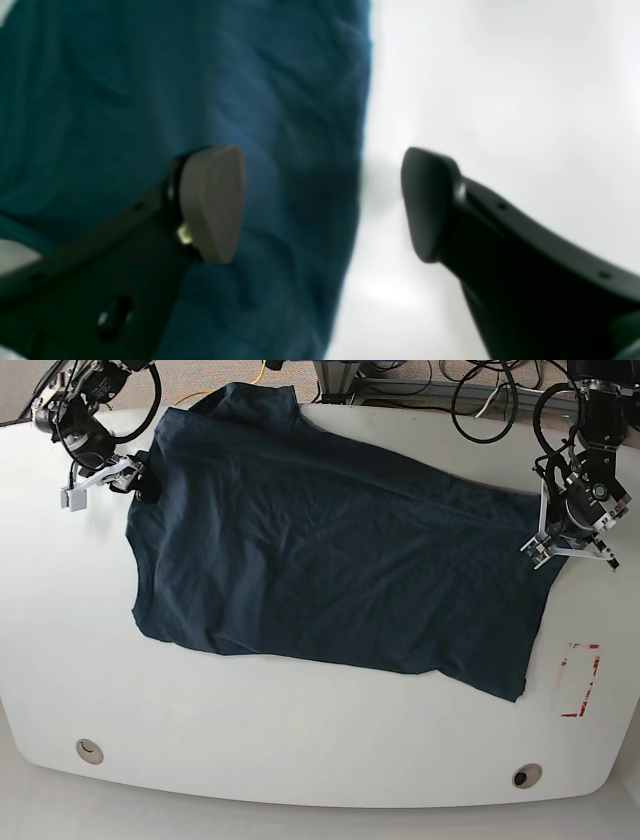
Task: Layout the t-shirt on the table in an organized manner, then fold the t-shirt properly
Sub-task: 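Pull the t-shirt's collar edge taut with both grippers, smoothing it flat, then lift the navy t-shirt with both grippers and swing it up high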
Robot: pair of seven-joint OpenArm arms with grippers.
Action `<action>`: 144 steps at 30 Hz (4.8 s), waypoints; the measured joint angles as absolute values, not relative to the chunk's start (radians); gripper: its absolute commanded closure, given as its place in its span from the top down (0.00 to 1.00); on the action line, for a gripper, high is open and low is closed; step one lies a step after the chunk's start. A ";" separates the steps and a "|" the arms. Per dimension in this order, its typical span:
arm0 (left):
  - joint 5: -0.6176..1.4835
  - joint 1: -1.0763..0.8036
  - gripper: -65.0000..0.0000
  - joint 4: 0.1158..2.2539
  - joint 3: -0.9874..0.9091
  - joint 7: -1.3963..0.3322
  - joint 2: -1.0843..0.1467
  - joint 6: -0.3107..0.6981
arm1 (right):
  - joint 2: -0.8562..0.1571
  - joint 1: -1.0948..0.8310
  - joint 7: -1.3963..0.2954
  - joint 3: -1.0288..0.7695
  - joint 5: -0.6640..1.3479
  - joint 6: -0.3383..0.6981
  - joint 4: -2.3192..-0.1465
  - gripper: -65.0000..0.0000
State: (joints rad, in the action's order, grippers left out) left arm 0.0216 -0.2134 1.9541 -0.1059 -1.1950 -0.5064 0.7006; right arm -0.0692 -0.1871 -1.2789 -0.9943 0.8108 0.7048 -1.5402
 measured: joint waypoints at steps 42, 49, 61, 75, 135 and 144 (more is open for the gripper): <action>0.019 -0.216 0.00 1.954 -0.136 -1.165 -0.502 0.700 | -0.021 -0.358 -1.319 -0.862 0.971 0.712 -1.616 0.71; 0.019 -0.216 0.00 1.954 -0.136 -1.165 -0.502 0.701 | -0.014 -0.363 -1.325 -0.854 0.953 0.707 -1.613 0.36; 0.019 -0.216 0.00 1.954 -0.136 -1.166 -0.502 0.700 | -0.009 -0.381 -1.355 -0.850 0.936 0.704 -1.607 0.01; 0.019 -0.216 0.00 1.954 -0.136 -1.165 -0.502 0.701 | -0.007 -0.384 -1.387 -0.845 0.893 0.701 -1.676 0.00; 0.023 0.996 0.00 1.954 -0.169 -1.187 -0.129 0.707 | -0.673 0.777 -1.368 -0.471 0.947 0.697 -1.417 0.00; 0.022 1.119 0.00 1.895 -0.169 -1.188 -0.128 0.708 | -0.741 0.978 -1.338 -0.321 0.950 0.699 -1.309 0.00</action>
State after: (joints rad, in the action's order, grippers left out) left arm 0.0223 1.1187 1.8950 -0.1692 -1.1877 -0.1284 0.7082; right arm -0.7410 0.9775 -1.3380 -0.3206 0.9504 0.6994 -1.3094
